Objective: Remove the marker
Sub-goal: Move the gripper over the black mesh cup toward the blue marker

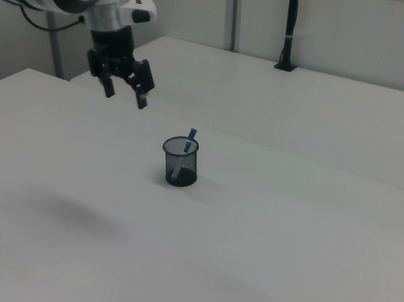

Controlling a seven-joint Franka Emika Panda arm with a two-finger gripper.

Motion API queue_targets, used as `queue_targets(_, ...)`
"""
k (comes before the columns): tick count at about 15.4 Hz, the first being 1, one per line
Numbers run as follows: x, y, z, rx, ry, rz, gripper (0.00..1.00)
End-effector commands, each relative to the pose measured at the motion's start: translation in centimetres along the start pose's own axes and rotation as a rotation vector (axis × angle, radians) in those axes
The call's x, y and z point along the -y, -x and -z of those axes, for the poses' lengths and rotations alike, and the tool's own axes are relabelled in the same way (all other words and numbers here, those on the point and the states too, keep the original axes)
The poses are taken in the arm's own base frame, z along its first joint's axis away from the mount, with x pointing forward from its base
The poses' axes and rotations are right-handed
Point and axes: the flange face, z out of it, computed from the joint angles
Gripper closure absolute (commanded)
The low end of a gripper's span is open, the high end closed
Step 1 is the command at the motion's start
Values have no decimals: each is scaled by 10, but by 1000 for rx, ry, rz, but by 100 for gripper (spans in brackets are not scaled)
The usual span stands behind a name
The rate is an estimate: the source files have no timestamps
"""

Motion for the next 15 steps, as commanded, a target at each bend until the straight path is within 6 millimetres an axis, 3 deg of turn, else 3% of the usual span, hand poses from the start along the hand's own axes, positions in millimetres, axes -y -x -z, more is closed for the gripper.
queue_targets(1,-8,-32,-25,-122,-4,2,0)
queue_targets(10,-3,-90,-102,-365,0,19,0)
queue_targets(15,-10,-104,-147,-387,34,38,0)
